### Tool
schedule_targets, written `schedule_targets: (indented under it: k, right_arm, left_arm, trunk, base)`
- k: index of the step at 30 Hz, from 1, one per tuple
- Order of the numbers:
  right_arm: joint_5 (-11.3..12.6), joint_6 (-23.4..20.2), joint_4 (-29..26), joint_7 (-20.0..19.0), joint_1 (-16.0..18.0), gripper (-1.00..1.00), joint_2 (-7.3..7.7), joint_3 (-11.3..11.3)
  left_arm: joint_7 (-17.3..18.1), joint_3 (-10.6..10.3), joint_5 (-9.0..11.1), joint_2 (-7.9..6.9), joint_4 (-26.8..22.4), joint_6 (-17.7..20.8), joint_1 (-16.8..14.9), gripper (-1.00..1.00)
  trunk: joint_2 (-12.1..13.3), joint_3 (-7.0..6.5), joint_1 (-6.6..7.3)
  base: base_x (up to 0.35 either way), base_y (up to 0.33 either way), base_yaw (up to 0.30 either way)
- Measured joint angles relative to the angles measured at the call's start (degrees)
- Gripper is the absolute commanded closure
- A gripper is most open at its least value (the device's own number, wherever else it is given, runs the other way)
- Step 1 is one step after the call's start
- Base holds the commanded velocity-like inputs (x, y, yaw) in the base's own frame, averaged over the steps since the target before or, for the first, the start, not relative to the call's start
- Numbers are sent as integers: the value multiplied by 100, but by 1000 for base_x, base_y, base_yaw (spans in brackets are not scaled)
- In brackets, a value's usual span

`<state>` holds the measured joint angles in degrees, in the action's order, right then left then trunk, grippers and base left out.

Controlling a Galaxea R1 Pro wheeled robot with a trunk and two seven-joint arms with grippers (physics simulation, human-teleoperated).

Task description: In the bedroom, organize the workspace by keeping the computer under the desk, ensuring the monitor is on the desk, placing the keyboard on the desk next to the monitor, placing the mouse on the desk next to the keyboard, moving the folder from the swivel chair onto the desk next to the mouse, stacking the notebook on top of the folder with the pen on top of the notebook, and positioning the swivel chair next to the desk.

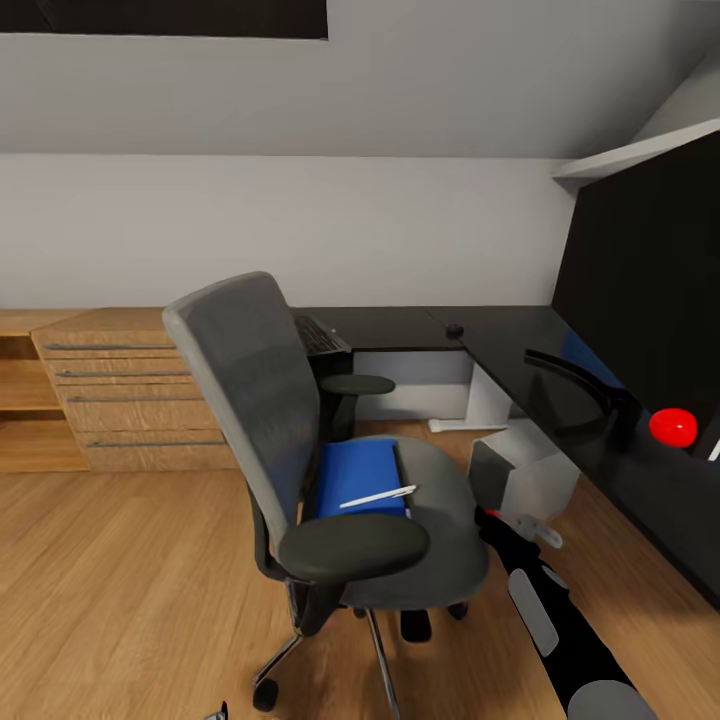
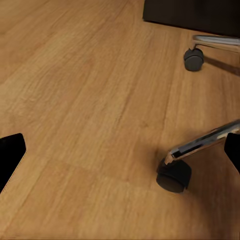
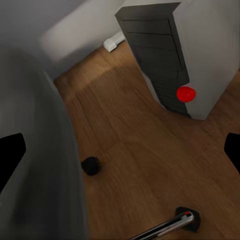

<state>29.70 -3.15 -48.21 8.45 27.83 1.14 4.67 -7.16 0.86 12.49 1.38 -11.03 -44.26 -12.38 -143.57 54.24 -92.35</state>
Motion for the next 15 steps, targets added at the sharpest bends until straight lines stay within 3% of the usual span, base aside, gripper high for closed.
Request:
schedule_targets:
  k: [15]
  right_arm:
    - [1,-11,-30,0,-2,-100,0,-11]
  left_arm:
    - [-3,4,0,0,-1,-5,1,-100]
  trunk:
    - [0,0,0]
  base:
    - [0,0,181]
